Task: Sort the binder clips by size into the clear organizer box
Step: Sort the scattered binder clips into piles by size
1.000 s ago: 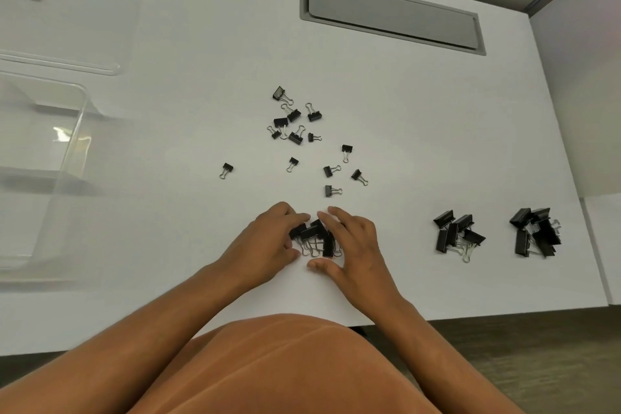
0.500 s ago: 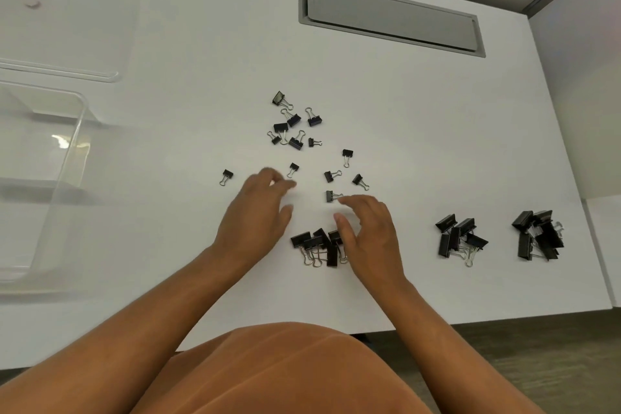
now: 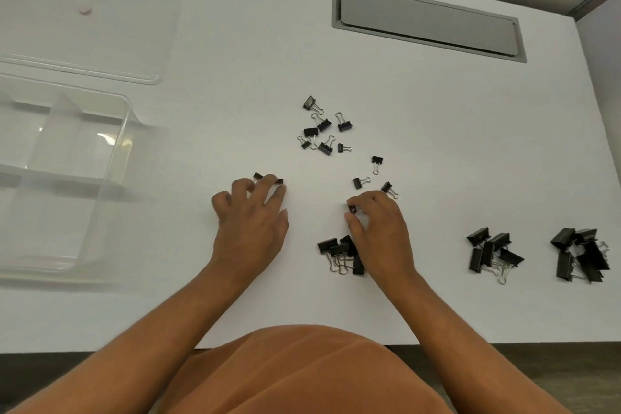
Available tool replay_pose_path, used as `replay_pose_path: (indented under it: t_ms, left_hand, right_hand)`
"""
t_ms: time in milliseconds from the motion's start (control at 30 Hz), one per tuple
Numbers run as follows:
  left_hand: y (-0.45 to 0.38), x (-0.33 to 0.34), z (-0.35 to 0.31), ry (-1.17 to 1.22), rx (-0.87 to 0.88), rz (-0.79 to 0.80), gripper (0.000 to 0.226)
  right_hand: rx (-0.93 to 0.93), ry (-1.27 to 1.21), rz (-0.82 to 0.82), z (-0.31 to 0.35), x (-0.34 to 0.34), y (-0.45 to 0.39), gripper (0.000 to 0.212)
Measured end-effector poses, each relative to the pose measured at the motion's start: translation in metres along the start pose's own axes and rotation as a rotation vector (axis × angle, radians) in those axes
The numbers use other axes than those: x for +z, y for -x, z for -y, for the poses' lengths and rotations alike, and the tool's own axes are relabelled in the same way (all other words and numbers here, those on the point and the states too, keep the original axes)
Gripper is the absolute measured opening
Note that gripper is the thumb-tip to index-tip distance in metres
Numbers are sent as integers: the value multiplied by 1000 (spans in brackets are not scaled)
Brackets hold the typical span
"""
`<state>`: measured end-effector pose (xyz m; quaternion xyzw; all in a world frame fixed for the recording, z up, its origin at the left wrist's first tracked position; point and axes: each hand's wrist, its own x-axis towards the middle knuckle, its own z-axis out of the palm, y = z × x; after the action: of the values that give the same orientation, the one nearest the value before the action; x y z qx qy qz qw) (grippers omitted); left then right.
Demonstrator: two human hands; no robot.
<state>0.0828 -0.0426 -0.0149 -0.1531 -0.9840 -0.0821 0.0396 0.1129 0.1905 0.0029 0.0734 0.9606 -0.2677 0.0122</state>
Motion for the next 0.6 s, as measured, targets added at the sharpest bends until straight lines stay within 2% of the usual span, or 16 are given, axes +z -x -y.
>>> replay_pose_path:
  t_ms: [133,267,467,600]
  left_hand:
    - [4,-2,13,34,-86,-7,41]
    - [-9,0,17,111,-26,-24,45]
    - [-26,15,22,230,-19,-42,18]
    - [-24,12,21,242,-67,-51,19]
  right_hand:
    - [-6,-17,-31,7,0,-6,21]
    - [-44,-4,-66,12,1,-14,26]
    - [-72,8,-53,1,-4,-26,30]
    - [-85,-33,-89,-11,-12,-36,22]
